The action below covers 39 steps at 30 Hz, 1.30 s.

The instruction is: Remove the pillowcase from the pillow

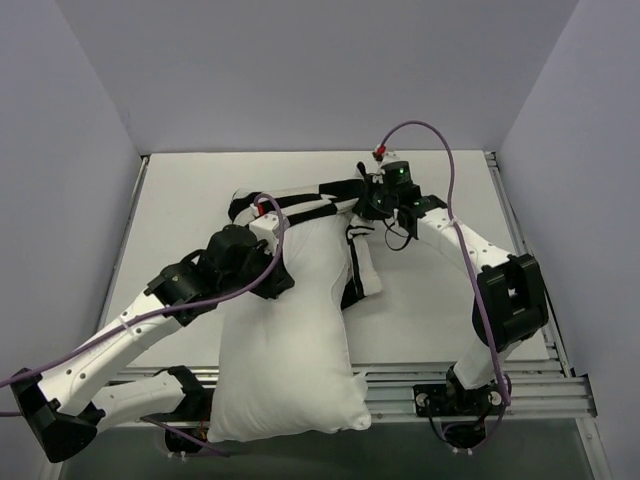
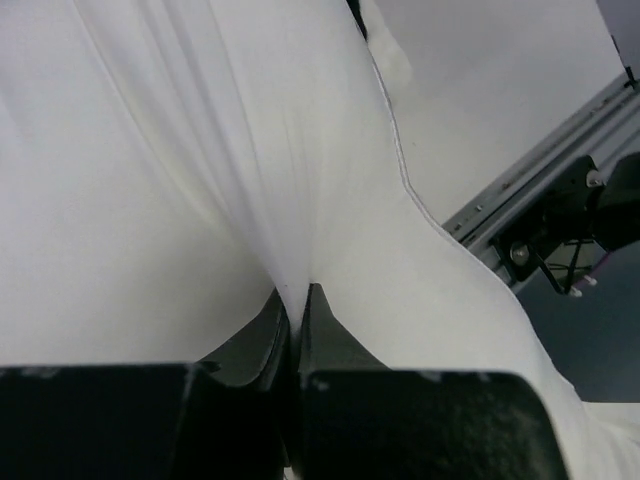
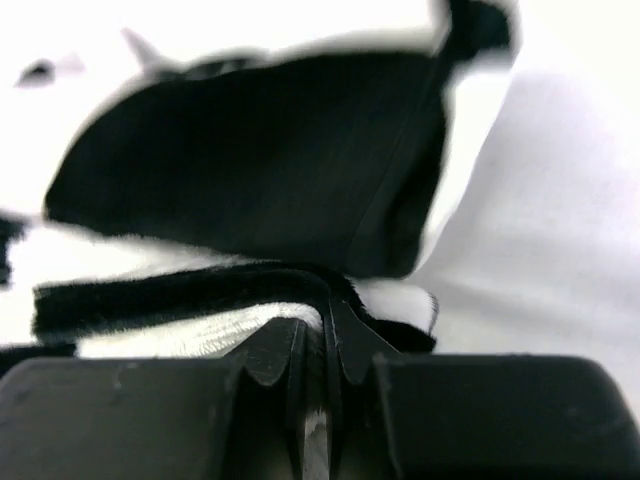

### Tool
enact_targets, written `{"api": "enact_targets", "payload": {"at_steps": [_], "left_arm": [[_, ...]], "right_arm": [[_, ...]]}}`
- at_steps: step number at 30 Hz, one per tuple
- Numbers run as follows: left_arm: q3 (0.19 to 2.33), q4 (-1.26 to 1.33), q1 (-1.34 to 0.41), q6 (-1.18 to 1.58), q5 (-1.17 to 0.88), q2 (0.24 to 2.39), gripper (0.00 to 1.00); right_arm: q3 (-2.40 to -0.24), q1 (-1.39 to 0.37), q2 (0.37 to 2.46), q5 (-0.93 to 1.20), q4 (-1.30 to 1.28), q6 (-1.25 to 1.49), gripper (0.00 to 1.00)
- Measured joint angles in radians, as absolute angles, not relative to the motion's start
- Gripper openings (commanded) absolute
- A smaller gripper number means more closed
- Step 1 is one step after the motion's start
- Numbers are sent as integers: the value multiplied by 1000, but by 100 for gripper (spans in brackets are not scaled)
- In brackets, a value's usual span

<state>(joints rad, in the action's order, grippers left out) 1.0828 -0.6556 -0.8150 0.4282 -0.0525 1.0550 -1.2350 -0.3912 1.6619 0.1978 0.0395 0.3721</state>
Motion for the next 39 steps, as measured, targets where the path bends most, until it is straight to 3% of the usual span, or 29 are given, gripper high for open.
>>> {"api": "enact_targets", "payload": {"at_steps": [12,26,35,39], "left_arm": [[1003,-677,-815,405,-164,850,2],[1010,-774,-823,359,-322,744,2],[1014,-782,-831,389,-266,916,2],[1042,-780,-833,418,-231,1008,2]], "right_arm": [[-1500,-221,1832,263,-137,393,0],[-1518,-73,1877,141,-154,392,0],[-1528,-64,1839,90,-182,366,0],[-1447,-63,1732,71,-184,369,6]]}}
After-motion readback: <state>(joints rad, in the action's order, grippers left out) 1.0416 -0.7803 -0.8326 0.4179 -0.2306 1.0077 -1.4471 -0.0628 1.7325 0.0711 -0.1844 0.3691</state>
